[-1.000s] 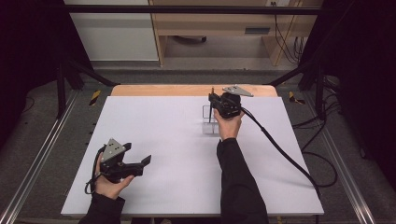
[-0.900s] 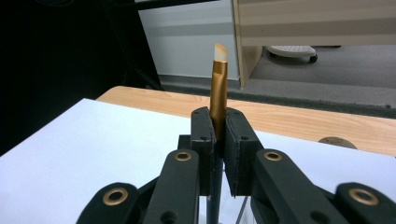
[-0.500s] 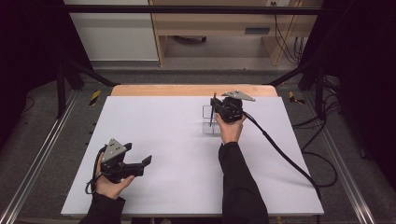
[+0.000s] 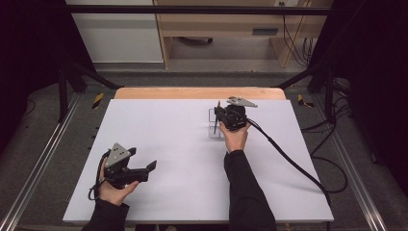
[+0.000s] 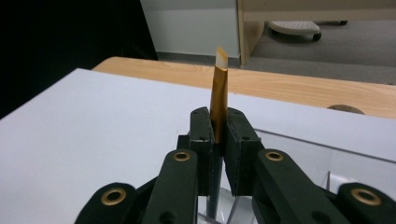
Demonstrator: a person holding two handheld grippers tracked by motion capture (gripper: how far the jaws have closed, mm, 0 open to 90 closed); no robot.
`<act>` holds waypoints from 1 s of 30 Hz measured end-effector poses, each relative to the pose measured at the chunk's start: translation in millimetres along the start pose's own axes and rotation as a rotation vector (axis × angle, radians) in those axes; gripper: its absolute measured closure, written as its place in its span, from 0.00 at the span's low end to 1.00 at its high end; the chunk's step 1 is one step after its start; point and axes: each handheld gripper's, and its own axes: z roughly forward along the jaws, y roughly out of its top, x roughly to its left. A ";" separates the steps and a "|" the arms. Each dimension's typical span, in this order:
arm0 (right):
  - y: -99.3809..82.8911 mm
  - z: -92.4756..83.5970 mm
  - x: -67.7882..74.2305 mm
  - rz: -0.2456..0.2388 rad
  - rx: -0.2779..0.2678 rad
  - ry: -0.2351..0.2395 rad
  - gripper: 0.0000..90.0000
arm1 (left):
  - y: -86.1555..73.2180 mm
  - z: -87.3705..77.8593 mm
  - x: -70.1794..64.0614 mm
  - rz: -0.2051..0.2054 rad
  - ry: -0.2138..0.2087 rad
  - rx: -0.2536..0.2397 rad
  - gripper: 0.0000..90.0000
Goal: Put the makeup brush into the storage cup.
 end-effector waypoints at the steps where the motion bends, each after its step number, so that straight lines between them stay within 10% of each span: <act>1: -0.4 -0.4 0.4 -0.006 0.003 -0.008 0.89 | 0.0 0.0 -0.1 0.000 0.000 0.000 0.12; 18: -1.7 -37.0 7.3 -0.045 -0.001 0.039 0.36 | 0.4 -1.0 -0.5 -0.001 -0.001 -0.004 0.11; 30: -14.4 -71.6 4.4 -0.089 0.017 0.088 0.17 | -0.1 -0.5 1.0 -0.014 -0.004 -0.008 0.11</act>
